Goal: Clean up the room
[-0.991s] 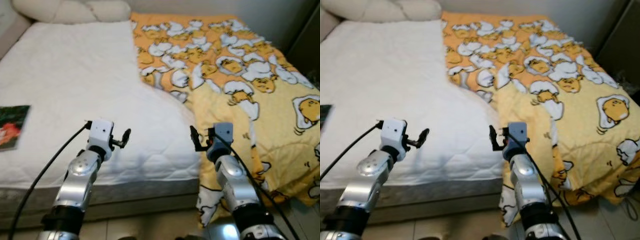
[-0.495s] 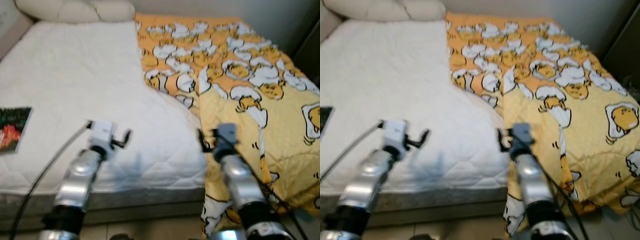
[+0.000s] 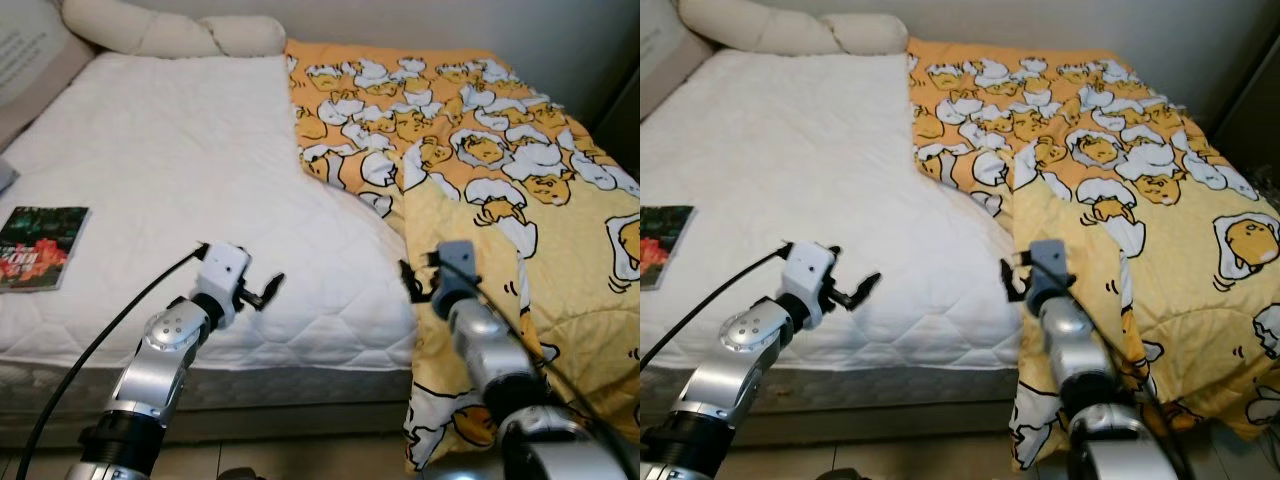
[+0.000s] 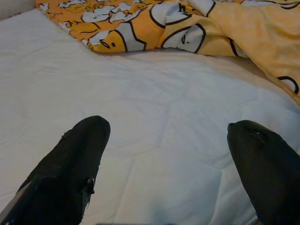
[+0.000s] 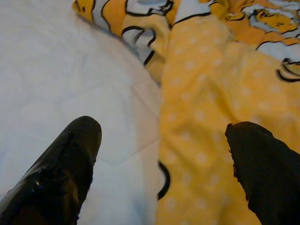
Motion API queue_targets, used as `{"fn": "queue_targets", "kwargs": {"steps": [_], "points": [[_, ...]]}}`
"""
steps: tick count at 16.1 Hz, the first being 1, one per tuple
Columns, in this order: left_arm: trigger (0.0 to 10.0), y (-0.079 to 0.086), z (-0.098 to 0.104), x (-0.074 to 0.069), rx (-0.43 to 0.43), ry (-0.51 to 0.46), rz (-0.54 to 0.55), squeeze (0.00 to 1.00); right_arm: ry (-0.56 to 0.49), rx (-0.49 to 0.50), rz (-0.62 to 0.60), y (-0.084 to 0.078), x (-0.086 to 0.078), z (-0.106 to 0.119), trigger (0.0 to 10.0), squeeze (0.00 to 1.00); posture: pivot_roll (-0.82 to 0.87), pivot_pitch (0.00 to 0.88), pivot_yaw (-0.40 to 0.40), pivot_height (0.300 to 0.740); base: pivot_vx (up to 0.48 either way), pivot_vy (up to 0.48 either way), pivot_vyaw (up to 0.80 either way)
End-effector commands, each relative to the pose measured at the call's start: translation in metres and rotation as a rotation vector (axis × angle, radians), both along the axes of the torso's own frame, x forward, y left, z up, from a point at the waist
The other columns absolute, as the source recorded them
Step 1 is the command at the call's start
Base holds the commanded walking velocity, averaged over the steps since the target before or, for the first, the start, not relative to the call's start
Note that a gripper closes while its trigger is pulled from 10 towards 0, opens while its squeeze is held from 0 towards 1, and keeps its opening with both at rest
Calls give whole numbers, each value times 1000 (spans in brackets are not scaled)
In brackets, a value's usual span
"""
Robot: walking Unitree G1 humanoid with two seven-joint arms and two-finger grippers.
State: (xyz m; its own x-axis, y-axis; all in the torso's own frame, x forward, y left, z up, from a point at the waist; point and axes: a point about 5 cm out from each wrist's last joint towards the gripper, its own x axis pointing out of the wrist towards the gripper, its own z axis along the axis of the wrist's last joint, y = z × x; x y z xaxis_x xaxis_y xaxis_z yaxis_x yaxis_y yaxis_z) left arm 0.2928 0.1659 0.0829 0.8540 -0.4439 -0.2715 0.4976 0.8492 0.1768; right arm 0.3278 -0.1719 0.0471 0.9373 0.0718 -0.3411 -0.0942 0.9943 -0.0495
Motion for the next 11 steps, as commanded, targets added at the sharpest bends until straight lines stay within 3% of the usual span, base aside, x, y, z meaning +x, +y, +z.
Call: {"fn": "queue_targets", "kwargs": {"steps": [1, 2, 3, 6, 11], "points": [[10000, -3, 2, -5, 28, 11, -62, 306, 56, -25, -2, -6, 1, -5, 10000, 1000, 111, 0, -30, 740, 0, 0, 0], [10000, -3, 2, -9, 44, 33, -98, 302, 83, -49, 4, -7, 2, -6, 10000, 424, 120, 0, -28, 740, 0, 0, 0], [10000, -1, 1, -18, 68, 64, -148, 294, 122, -92, 7, -11, 4, -8, 10000, 0, 145, 0, -30, 740, 0, 0, 0], [10000, 1, 9, -35, 97, 81, -206, 294, 169, -150, -8, -22, 4, -11, 10000, 0, 180, 0, -42, 740, 0, 0, 0], [10000, 4, 21, -57, 115, 114, -245, 298, 206, -130, -77, -36, 0, -14, 10000, 0, 234, 0, -15, 740, 0, 0, 0]]}}
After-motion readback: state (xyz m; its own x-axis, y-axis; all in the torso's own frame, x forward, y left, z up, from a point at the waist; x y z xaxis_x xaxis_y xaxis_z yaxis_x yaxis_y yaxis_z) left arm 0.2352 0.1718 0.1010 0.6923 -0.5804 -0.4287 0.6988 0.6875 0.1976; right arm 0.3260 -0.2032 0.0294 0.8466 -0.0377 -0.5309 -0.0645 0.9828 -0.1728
